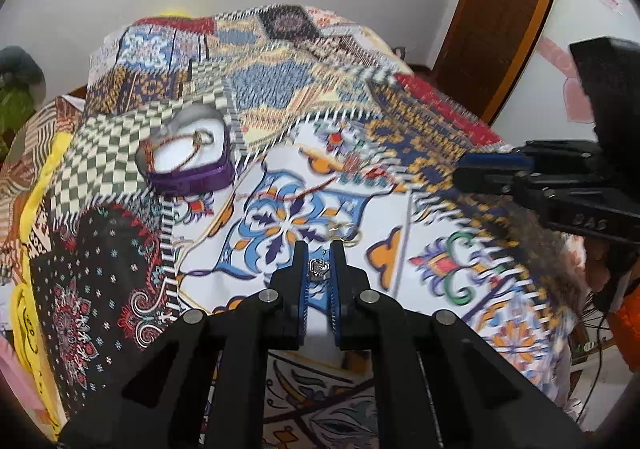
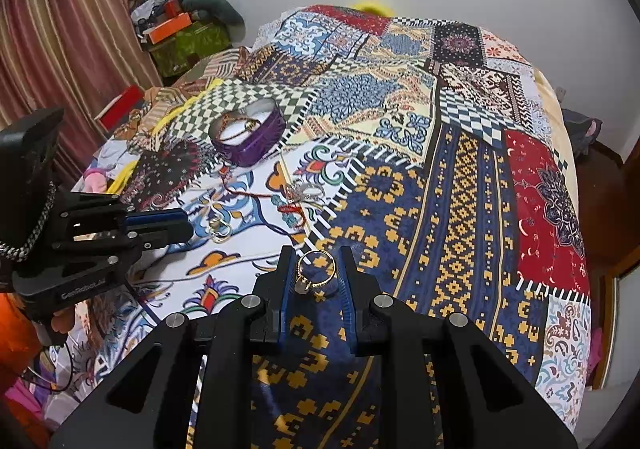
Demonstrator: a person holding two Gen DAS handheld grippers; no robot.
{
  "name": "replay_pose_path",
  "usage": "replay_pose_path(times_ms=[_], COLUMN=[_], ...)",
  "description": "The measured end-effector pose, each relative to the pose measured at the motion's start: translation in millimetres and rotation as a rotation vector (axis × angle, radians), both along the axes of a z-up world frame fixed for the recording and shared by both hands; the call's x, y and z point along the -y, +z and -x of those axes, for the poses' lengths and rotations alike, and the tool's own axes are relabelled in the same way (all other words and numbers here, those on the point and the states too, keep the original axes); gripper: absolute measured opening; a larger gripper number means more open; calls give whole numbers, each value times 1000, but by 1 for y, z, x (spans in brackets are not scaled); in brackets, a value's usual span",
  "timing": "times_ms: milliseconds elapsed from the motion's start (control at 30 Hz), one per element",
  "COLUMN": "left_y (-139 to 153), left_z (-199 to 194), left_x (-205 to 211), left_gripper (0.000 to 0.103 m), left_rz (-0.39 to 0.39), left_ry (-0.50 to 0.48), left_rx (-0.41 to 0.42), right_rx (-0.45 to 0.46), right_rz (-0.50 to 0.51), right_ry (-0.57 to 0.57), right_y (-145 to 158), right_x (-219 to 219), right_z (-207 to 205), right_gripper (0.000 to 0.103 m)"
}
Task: Organize jewelry
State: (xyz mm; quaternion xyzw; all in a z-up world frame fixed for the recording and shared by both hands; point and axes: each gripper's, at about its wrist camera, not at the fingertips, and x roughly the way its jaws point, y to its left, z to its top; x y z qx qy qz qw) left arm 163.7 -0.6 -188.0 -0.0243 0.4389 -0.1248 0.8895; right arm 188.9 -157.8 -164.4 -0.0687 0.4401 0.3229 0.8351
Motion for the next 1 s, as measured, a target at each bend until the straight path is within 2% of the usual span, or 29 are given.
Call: replay_pose_path(times_ms=[167, 400, 533, 600, 733, 867, 1000], left_y=[37, 65, 53, 33, 2, 2, 11], left_z=[12, 18, 16, 10, 8, 17, 24], left_x=[0, -2, -7, -5, -11, -21, -28], left_gripper=[8, 8, 8, 8, 8, 8, 8], left_rz=[53, 45, 68, 30, 27, 42, 22], left_ry=[-20, -6, -6, 0, 15, 32, 52], left_rx=[92, 167, 122, 54, -48, -39, -6], right_rx=[17, 36, 43, 43, 41, 39, 26], right_rz=[-20, -39, -55, -55, -46, -38, -42], right_ry=[-3, 2, 6, 10, 23, 33, 32], right_y=[9, 18, 22, 22, 20, 18, 14], right_x=[-2, -6, -9, -12, -17, -21, -25], right_z=[2, 7, 7, 7, 7, 6, 1], right_gripper=[19, 19, 19, 19, 19, 19, 19])
